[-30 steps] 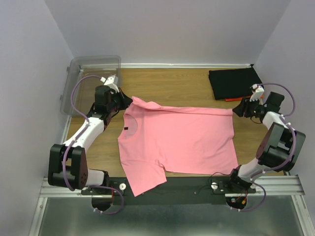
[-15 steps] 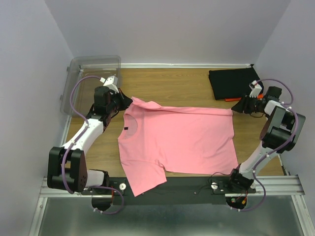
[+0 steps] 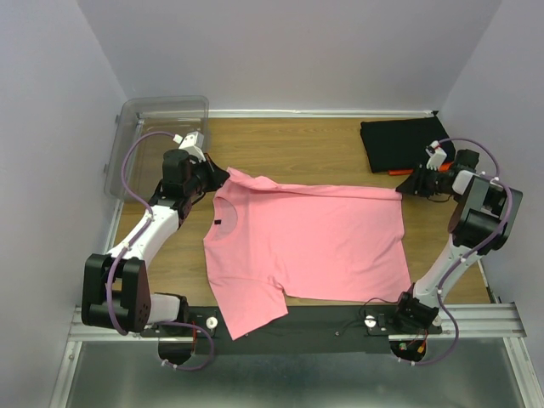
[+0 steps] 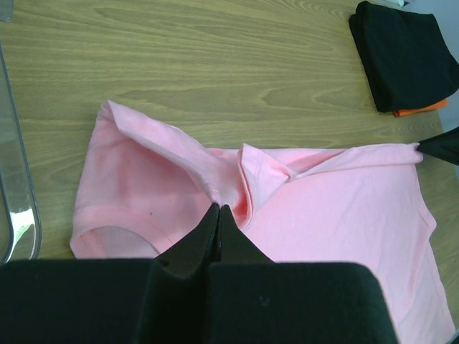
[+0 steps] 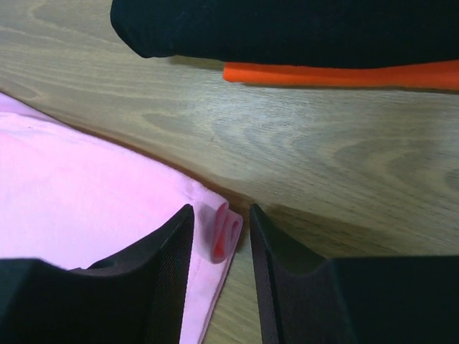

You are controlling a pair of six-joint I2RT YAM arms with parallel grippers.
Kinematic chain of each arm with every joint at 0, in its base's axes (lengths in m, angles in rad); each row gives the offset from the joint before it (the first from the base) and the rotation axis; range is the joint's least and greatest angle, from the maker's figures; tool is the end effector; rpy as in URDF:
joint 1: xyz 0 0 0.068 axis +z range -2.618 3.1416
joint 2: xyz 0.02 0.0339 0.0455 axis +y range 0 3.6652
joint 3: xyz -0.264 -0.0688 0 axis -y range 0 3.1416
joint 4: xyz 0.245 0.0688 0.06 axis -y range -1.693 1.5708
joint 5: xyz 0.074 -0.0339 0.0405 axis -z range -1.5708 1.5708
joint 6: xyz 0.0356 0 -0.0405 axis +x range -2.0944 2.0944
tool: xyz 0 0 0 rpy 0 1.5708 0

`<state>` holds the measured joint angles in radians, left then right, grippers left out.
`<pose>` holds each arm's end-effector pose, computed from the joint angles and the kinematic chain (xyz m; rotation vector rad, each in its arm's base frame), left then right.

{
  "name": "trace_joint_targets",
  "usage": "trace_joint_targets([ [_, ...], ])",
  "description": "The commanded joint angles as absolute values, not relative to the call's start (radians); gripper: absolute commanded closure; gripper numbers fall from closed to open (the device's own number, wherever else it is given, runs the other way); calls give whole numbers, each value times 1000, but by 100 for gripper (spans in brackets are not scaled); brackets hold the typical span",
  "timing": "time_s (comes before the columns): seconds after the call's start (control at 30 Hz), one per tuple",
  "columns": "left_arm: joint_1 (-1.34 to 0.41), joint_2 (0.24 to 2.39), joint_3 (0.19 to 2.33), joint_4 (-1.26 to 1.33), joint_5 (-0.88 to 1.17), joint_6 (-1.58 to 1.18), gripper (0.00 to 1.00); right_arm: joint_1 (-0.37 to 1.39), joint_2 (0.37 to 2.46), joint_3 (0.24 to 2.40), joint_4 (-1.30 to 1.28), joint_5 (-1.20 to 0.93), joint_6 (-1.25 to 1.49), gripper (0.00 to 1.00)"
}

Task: Fold and stack the t-shirts
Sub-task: Fold the tshirt

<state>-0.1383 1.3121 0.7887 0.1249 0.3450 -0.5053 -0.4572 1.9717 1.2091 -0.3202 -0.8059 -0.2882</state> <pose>0.2893 -0.0524 0.2565 -0.1381 2.0183 -0.7542 0.3594 -0.1482 0.1436 -0.0495 2.3297 0.7099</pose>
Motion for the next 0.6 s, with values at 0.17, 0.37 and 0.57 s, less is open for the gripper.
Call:
trace_joint_targets([
  [0.17,-130,1302,773,129,374,-494,100,-449,1959,1218,-345,-844,-322,73],
  [0.37,-130,1301,773,129,376,-495,100,-449,1925,1197,-348,-848,-350,90],
  [0.57,-130,1302,773,129,379,-492,100,-449,1867,1152,-351,-845,-403,96],
])
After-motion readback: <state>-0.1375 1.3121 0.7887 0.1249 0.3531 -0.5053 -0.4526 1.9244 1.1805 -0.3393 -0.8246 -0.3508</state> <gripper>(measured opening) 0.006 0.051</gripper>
